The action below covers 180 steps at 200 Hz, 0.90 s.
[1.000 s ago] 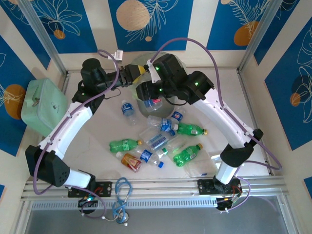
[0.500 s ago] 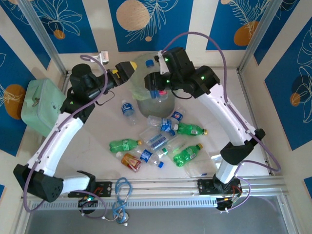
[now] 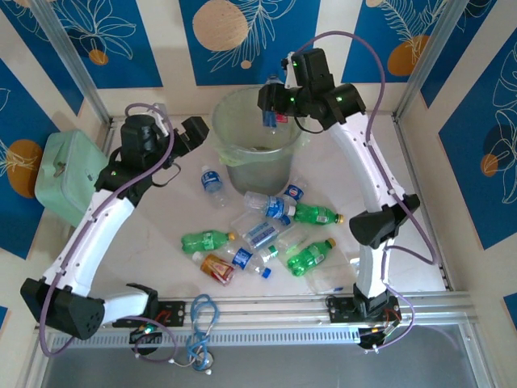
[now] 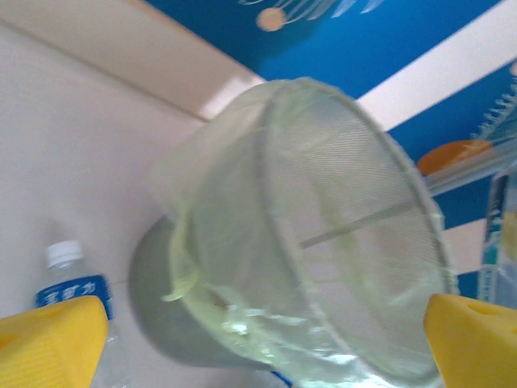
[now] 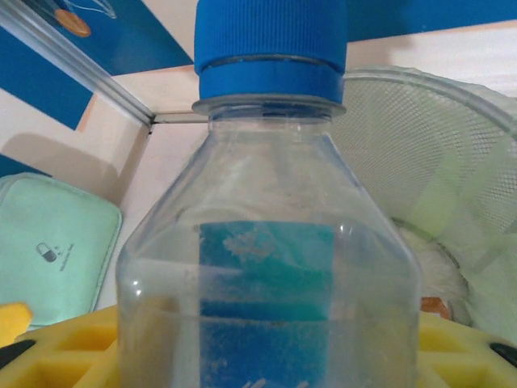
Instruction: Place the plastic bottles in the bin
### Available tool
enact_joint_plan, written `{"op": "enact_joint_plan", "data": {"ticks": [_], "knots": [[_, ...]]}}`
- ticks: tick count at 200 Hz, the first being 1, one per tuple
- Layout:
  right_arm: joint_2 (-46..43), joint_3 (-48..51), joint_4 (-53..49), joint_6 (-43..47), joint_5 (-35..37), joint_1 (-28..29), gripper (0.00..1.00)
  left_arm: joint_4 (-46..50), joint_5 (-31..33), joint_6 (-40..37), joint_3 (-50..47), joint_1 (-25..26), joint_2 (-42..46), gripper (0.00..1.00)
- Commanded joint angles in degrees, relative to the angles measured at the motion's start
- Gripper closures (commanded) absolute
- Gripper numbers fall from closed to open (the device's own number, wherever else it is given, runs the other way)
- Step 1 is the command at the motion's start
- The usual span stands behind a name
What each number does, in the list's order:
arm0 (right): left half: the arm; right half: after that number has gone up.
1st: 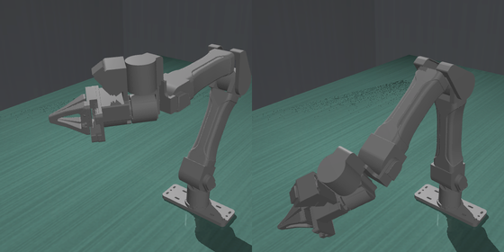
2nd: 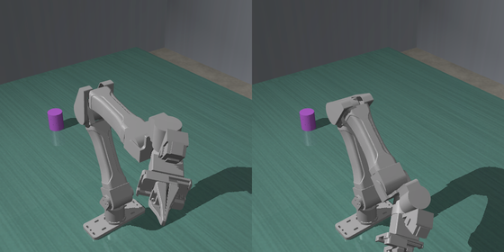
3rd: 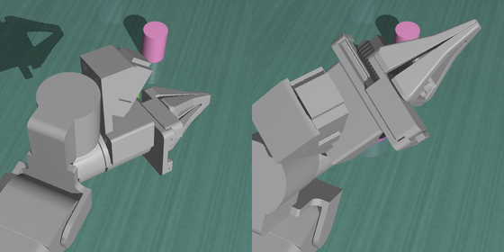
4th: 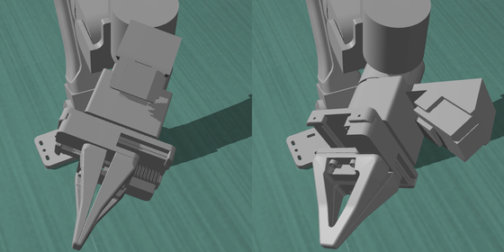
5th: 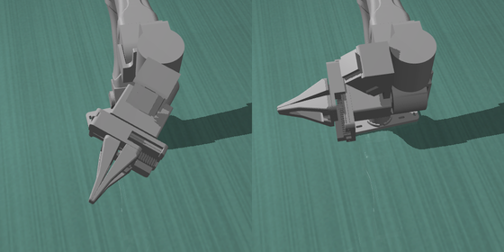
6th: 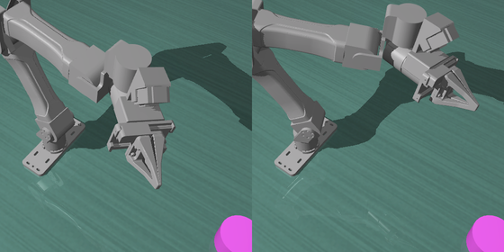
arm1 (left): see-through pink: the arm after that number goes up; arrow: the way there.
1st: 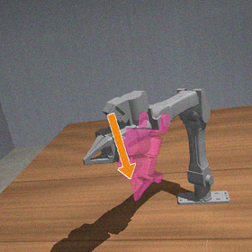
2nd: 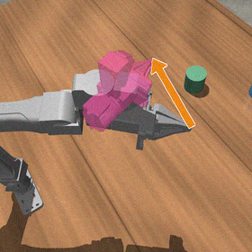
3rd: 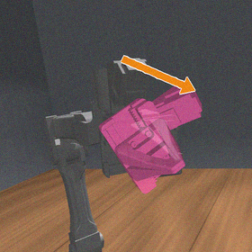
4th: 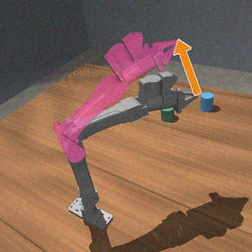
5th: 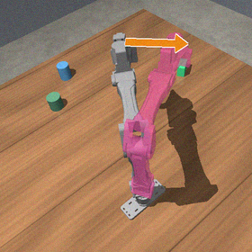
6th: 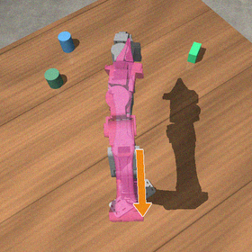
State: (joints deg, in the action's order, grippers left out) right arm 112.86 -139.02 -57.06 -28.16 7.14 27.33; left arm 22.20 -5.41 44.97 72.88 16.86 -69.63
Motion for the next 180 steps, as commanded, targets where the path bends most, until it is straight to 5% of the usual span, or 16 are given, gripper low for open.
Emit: {"op": "enact_joint_plan", "data": {"ticks": [1,46,101,180], "knots": [[1.9,-2.8,-0.31,-0.47,-3.47,-0.57,0.44,2.88,1.02,2.18,-2.99,-1.13,-0.77,0.0],[4.84,-3.01,-1.04,0.21,-4.56,-0.61,0.4,1.97,0.61,4.17,-8.67,-1.74,-3.39,0.02],[7.02,-4.59,-2.05,0.05,-5.33,-0.61,0.19,-1.11,-1.7,7.22,-13.39,-1.68,-8.01,0.07],[-1.96,0.51,-0.95,0.38,-4.49,2.92,0.18,-7.31,-5.13,9.59,-15.37,-1.73,-17.64,0.1]]}}
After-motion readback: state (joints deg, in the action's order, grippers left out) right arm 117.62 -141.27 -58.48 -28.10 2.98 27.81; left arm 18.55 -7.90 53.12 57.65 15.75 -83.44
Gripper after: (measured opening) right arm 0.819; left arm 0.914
